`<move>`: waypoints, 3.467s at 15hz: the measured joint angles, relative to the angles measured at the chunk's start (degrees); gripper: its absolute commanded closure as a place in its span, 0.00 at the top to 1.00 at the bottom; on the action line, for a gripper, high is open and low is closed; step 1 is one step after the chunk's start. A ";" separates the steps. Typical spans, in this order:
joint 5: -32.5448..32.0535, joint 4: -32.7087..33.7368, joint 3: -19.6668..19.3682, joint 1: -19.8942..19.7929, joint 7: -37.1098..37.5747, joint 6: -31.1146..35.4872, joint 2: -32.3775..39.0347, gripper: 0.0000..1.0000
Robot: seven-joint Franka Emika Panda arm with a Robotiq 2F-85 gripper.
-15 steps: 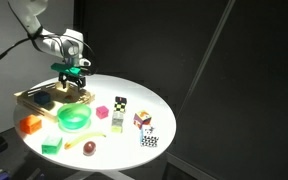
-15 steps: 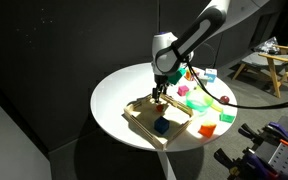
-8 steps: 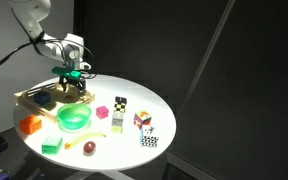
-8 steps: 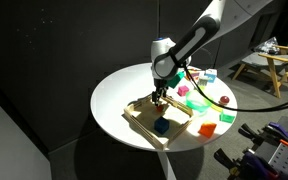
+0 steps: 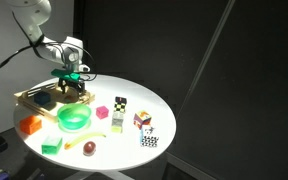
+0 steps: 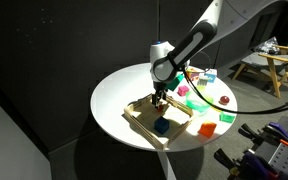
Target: Move the toy strawberry from the tray to the bowl
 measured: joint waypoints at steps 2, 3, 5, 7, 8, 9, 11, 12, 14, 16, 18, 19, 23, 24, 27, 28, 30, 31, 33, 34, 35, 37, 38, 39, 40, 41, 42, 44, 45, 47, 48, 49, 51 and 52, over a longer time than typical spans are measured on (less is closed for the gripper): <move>-0.06 0.15 -0.12 0.13 0.03 -0.03 0.25 0.75; -0.08 0.21 -0.19 0.20 0.05 -0.03 0.36 0.73; -0.11 0.25 -0.33 0.36 0.06 -0.05 0.48 0.56; -0.12 0.25 -0.42 0.51 0.09 -0.06 0.50 0.40; -0.12 0.26 -0.43 0.54 0.10 -0.06 0.50 0.32; -0.12 0.28 -0.43 0.56 0.10 -0.07 0.50 0.25; -0.13 0.42 -0.43 0.60 0.13 -0.14 0.47 0.19; -0.13 0.44 -0.43 0.63 0.13 -0.18 0.48 0.19; -0.13 0.47 -0.44 0.72 0.18 -0.30 0.47 0.19; -0.13 0.54 -0.45 0.86 0.44 -0.69 0.39 0.19; -0.14 0.58 -0.47 1.02 0.96 -1.55 -0.02 0.19; -0.14 0.59 -0.47 1.07 1.19 -2.24 -0.37 0.19; -0.14 0.61 -0.47 1.13 1.43 -4.71 -2.26 0.19; -0.15 0.60 -0.47 1.15 1.58 -5.36 -2.83 0.19; -0.24 0.59 -0.48 1.22 2.79 -7.64 -4.73 0.19; -0.24 0.58 -0.48 1.23 3.32 -8.35 -5.36 0.19; -0.24 0.55 -0.49 1.24 4.50 -10.01 -6.88 0.19; -0.24 0.48 -0.51 1.24 5.19 -10.79 -7.75 0.19; -0.24 0.28 -0.61 1.24 6.61 -12.18 -9.48 0.19; -0.24 0.15 -0.71 1.24 7.39 -12.77 -10.32 0.19; -0.24 0.03 -0.86 1.23 8.28 -13.47 -11.16 0.19; -0.24 -0.42 -1.32 1.22 10.21 -14.49 -12.72 0.19; -0.24 -0.83 -1.61 1.18 11.24 -14.74 -13.51 0.19; -0.24 -1.41 -1.91 1.09 12.24 -14.86 -14.34 0.19; -0.24 -2.02 -2.16 0.92 13.05 -14.87 -15.17 0.19; -0.24 -2.81 -2.39 0.66 13.85 -14.87 -16.12 0.19; -0.24 -3.61 -2.61 0.35 14.50 -14.86 -17.06 0.19; -0.23 -5.57 -2.98 -0.50 15.27 -14.77 -19.24 0.19; -0.19 -6.68 -3.07 -1.09 15.54 -14.72 -20.41 0.19; -0.11 -8.95 -3.22 -2.43 15.63 -14.46 -22.83 0.19; -0.07 -10.07 -3.31 -3.18 15.63 -14.23 -24.00 0.19; -0.02 -11.26 -3.40 -3.99 15.63 -13.97 -25.20 0.19; 0.15 -13.52 -3.64 -5.52 15.62 -13.39 -27.32 0.19; 0.19 -14.63 -3.82 -6.28 15.60 -12.99 -28.30 0.19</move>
